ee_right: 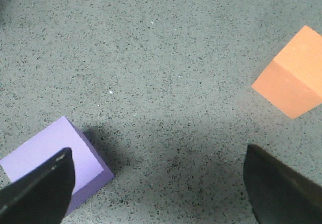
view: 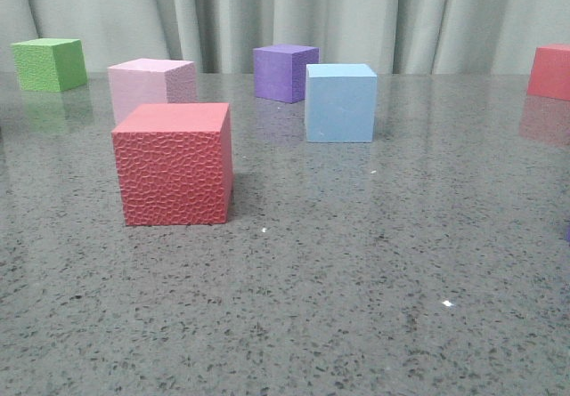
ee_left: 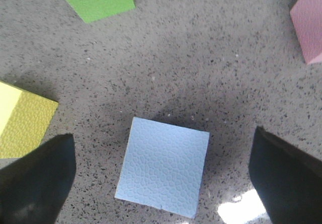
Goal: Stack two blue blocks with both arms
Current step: 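Lower the open left gripper over the other light blue cube, then close the left gripper on the light blue cube and lift it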
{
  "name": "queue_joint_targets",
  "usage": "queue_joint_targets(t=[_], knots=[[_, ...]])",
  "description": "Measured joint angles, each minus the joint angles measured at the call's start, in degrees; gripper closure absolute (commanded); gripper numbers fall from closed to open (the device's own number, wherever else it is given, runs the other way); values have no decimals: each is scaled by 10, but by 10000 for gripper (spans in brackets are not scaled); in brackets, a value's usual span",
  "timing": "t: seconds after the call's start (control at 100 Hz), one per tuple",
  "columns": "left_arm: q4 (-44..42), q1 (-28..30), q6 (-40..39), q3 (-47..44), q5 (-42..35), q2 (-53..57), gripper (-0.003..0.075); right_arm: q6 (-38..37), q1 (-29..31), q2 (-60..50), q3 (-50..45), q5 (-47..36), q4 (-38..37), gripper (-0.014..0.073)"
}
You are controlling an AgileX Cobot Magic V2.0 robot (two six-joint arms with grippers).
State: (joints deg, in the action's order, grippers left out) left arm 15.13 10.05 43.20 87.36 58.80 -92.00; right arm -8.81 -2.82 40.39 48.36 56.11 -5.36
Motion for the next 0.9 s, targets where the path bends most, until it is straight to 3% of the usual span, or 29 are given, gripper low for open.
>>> queue_joint_targets(t=[0.9], knots=[[-38,-5,14,3,16,-75,48,1,0,0,0,-4,0,-70]])
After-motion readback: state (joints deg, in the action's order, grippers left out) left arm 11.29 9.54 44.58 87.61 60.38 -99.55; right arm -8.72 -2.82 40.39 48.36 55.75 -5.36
